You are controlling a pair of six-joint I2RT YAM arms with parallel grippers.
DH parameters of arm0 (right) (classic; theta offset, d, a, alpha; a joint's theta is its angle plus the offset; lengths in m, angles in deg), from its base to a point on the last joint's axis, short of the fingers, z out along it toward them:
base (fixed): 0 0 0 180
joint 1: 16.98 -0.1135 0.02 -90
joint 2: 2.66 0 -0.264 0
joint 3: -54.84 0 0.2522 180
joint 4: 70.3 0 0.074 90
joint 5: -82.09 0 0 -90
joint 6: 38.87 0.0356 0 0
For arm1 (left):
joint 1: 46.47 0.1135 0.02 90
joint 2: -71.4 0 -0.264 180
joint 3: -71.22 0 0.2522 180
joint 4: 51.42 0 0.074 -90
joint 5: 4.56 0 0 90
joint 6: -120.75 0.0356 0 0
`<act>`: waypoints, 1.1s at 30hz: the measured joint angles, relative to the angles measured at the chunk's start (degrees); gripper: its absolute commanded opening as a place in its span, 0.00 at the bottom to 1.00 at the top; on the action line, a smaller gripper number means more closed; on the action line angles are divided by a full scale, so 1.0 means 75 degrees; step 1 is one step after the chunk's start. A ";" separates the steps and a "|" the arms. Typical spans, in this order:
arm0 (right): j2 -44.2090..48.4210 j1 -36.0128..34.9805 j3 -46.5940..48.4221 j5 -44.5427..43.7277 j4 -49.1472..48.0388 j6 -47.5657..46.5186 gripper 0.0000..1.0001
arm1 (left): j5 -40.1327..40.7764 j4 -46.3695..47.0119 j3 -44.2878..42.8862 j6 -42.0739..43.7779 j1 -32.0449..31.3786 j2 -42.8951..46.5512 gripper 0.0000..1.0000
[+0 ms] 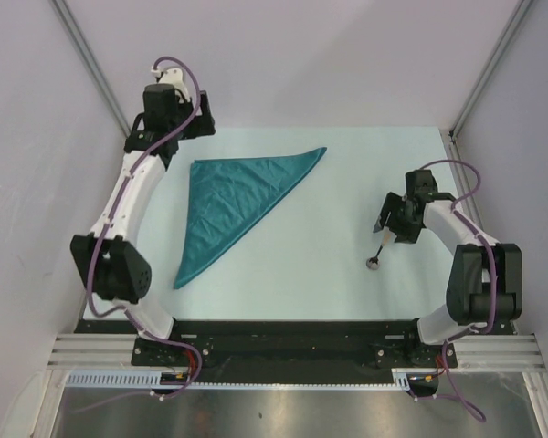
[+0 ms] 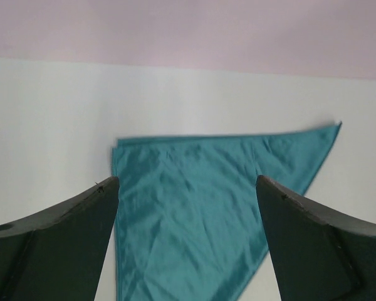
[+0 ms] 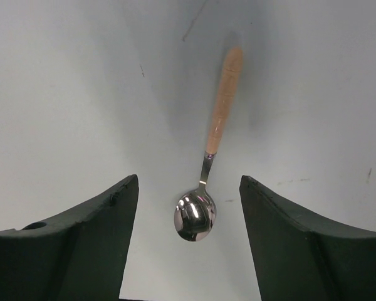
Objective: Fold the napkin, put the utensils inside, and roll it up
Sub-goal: Fold the napkin, then grab a utensil with the right arm
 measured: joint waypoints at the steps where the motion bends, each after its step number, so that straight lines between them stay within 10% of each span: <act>1: -0.0090 -0.0035 0.0000 -0.0015 -0.0050 0.0050 0.67 | -0.0023 0.0102 0.0466 0.0003 -0.0047 0.0423 0.94; 10: -0.1276 -0.0309 0.0318 -0.0481 -0.0149 0.0344 0.53 | -0.0469 0.0163 0.3474 -0.0003 -0.0184 0.2264 0.95; 17: -0.1547 -0.0318 0.0466 -0.1043 -0.0096 0.0495 0.46 | -0.0729 0.0169 0.3500 0.0000 -0.0189 0.2643 0.96; 27: -0.2142 -0.0323 0.0938 -0.1358 -0.0006 0.0574 0.00 | -0.0781 0.0207 0.3500 0.0000 -0.0189 0.2973 0.96; 33: -0.2250 -0.0682 0.1192 -0.1393 0.0172 0.0702 0.00 | -0.0924 0.0210 0.3500 -0.0006 -0.0175 0.2973 0.96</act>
